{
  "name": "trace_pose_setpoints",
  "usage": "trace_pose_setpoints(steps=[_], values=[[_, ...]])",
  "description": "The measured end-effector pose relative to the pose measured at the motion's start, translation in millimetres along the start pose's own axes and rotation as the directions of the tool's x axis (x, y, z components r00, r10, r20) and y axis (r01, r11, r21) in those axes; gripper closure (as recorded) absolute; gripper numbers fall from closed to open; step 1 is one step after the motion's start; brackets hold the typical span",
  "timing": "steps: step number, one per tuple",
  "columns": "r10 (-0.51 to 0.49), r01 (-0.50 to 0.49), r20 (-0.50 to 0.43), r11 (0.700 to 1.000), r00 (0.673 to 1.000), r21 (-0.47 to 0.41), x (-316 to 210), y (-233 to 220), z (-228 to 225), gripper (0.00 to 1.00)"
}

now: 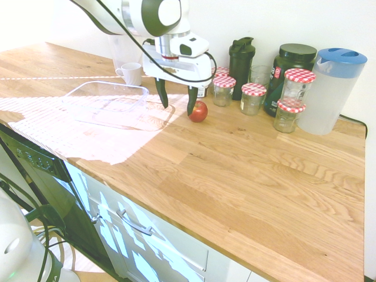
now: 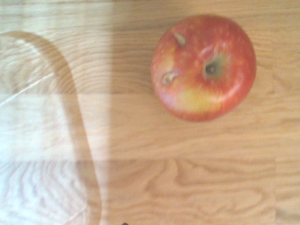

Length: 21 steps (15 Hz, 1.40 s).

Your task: Put the apple into the container

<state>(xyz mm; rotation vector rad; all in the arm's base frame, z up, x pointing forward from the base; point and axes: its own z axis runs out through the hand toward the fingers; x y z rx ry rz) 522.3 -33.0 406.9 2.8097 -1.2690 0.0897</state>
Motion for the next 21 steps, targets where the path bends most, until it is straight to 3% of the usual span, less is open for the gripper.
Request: trace_pose_setpoints(steps=[8, 9, 21], values=[[-0.158, 0.158, 0.014, 0.987, 0.987, 0.014, 46, -47, 37, 0.00], [-0.173, 0.172, 0.026, 0.985, 0.985, 0.027, 47, -49, 40, 1.00], [-0.194, 0.193, 0.040, 0.980, 0.980, 0.043, 46, -67, 58, 1.00]])
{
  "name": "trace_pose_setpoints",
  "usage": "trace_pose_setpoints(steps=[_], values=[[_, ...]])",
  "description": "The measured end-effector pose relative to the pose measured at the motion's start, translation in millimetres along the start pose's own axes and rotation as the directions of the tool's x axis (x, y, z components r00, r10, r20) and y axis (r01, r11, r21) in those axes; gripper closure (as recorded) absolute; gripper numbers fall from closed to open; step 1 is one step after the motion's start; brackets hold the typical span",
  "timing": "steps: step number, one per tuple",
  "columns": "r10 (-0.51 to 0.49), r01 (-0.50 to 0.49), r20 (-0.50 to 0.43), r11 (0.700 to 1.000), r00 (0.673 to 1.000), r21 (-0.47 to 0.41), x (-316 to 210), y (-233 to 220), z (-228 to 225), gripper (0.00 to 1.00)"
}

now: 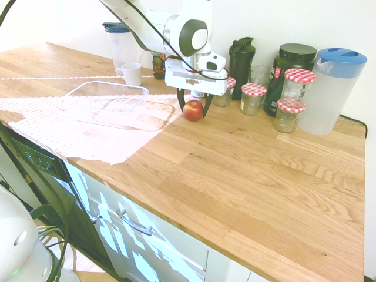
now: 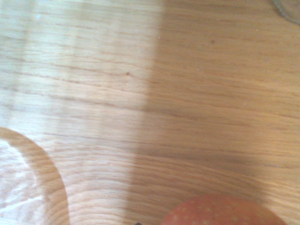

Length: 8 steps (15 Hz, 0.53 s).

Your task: Put the apple into the container

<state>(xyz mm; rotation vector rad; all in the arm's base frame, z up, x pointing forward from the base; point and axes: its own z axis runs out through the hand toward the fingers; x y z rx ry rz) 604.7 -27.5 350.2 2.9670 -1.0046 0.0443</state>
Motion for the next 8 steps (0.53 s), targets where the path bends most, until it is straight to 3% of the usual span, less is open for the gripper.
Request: trace_pose_setpoints(steps=[4, 8], values=[[0.020, -0.019, -0.016, 1.000, 1.000, 0.019, 5, 5, -18, 1.00], [-0.027, 0.030, -0.053, 0.997, 0.998, 0.066, -28, -10, -116, 1.00]])
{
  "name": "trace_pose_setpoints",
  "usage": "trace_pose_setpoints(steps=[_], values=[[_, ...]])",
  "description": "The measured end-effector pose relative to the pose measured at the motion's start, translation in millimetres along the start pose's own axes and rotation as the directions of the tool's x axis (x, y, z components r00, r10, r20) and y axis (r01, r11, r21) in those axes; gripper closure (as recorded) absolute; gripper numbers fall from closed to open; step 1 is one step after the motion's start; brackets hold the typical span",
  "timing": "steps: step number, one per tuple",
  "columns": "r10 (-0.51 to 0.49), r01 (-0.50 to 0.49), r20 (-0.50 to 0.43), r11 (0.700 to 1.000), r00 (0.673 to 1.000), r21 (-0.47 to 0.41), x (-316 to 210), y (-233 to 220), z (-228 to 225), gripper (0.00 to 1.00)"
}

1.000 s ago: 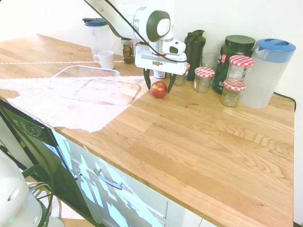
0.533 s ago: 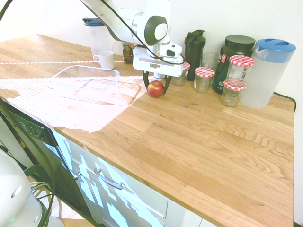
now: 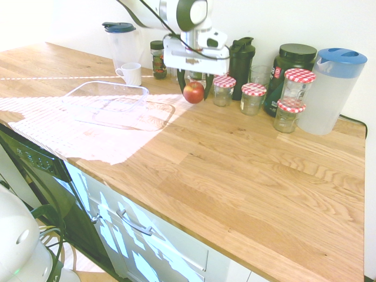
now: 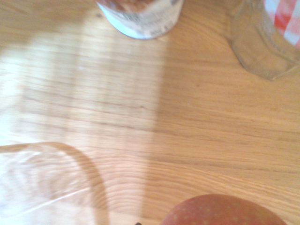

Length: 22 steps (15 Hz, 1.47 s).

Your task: Put the apple into the container

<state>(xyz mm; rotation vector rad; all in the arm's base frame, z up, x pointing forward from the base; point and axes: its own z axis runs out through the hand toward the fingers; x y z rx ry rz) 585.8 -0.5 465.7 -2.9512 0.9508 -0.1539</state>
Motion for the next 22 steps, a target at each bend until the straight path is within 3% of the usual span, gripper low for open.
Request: trace_pose_setpoints(steps=[4, 11, 16, 17, 22], values=[[-0.088, 0.088, -0.001, 0.995, 0.996, 0.047, -76, -54, -38, 1.00], [-0.152, 0.151, 0.031, 0.988, 0.988, 0.034, -181, -102, 27, 1.00], [-0.149, 0.148, 0.051, 0.989, 0.988, 0.026, -188, -106, 67, 1.00], [-0.151, 0.150, 0.055, 0.988, 0.987, 0.019, -187, -106, 76, 0.00], [-0.142, 0.142, 0.054, 0.990, 0.988, 0.003, -184, -108, 96, 0.00]])
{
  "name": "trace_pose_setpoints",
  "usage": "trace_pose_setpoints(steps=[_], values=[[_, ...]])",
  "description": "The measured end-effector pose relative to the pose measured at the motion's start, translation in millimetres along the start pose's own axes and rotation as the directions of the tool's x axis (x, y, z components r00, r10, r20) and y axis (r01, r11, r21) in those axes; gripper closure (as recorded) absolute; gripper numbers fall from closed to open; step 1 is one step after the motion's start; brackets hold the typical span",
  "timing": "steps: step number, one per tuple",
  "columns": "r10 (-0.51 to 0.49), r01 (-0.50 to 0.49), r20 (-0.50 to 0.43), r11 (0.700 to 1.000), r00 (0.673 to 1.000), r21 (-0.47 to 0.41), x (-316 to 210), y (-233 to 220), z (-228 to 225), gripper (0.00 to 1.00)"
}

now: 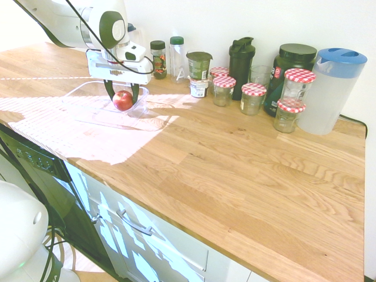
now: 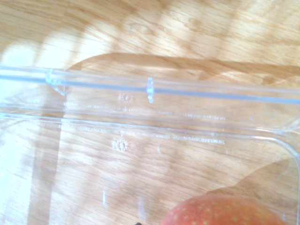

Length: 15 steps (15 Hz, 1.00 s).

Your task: Put the apple into the container

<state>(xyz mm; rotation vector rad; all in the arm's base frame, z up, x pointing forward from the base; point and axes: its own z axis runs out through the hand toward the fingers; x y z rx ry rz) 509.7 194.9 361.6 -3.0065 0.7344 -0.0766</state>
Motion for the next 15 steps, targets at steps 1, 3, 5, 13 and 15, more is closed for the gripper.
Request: trace_pose_setpoints(steps=[1, 3, 5, 13, 15], values=[[0.002, -0.002, 0.000, 1.000, 1.000, 0.000, 1, 1, 0, 0.00], [0.005, -0.005, -0.002, 1.000, 1.000, 0.000, 3, 2, 0, 0.00], [0.002, -0.002, -0.004, 1.000, 1.000, 0.002, 4, 2, -1, 0.00], [0.109, -0.110, -0.047, 0.994, 0.993, -0.009, 18, 51, -180, 0.00], [0.218, -0.219, -0.036, 0.975, 0.975, -0.037, 56, 119, -188, 0.00]])
